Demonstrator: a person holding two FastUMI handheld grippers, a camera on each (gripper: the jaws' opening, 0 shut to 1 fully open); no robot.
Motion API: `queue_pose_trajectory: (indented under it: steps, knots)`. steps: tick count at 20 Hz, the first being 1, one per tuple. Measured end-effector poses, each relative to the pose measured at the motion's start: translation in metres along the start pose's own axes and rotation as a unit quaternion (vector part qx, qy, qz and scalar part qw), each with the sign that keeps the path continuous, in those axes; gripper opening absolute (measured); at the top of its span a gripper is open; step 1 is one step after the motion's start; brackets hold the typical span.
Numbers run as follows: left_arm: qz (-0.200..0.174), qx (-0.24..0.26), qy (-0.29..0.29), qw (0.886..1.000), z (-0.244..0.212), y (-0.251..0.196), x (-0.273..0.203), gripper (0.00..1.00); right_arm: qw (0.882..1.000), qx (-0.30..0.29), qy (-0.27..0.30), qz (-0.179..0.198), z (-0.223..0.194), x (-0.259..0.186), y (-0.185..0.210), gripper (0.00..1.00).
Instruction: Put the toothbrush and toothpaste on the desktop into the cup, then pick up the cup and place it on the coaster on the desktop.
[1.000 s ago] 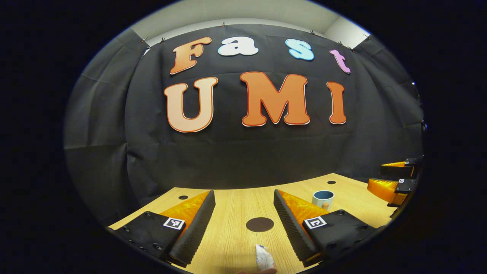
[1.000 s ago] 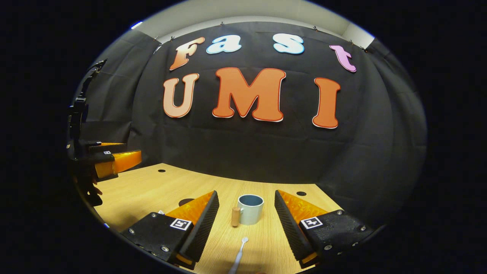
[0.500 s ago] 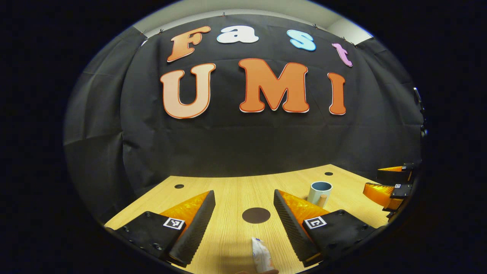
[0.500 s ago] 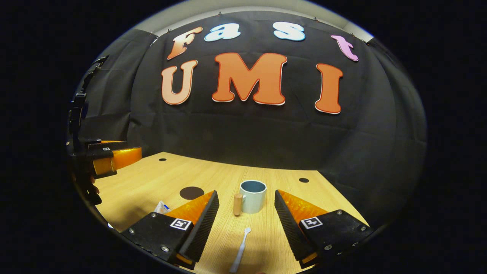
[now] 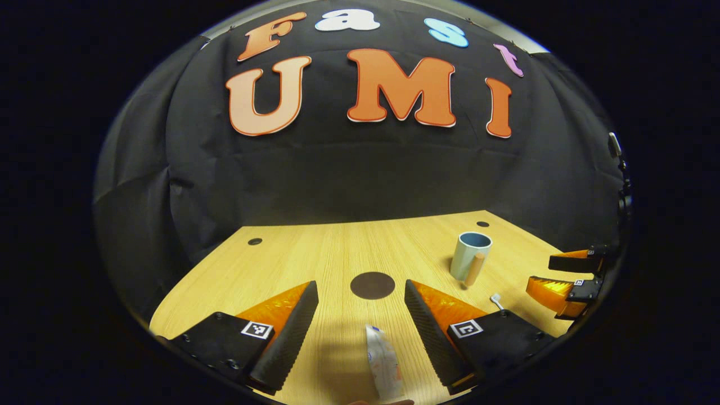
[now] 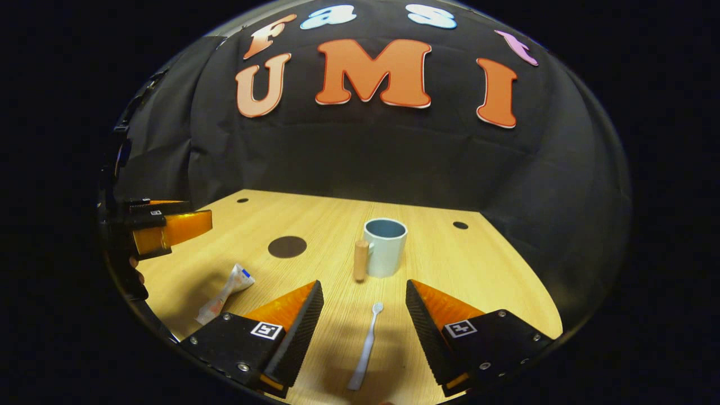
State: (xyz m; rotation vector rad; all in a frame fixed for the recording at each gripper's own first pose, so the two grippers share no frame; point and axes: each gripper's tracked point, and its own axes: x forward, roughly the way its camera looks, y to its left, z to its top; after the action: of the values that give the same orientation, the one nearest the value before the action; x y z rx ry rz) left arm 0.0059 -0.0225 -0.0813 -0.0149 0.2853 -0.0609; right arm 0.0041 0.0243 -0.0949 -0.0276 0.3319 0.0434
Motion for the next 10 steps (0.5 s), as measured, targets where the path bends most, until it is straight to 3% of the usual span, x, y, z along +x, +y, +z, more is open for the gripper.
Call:
queue_pose_trajectory:
  steps: [3, 8, 10]
  knots:
    - [-0.008, 0.003, 0.046, 0.999, -0.023, -0.004, 0.005, 0.98, 0.999, 0.007, 0.041, 0.016, -0.02, 0.005, 0.009, 0.89]
    - [-0.01, -0.011, 0.114, 0.993, -0.047, -0.005, 0.017, 0.99, 0.995, 0.007, 0.098, -0.003, -0.039, 0.007, 0.005, 0.89]
    - [-0.005, -0.007, 0.136, 0.991, -0.063, -0.005, 0.021, 0.96, 0.992, 0.01, 0.122, -0.004, -0.043, 0.006, 0.005, 0.83]
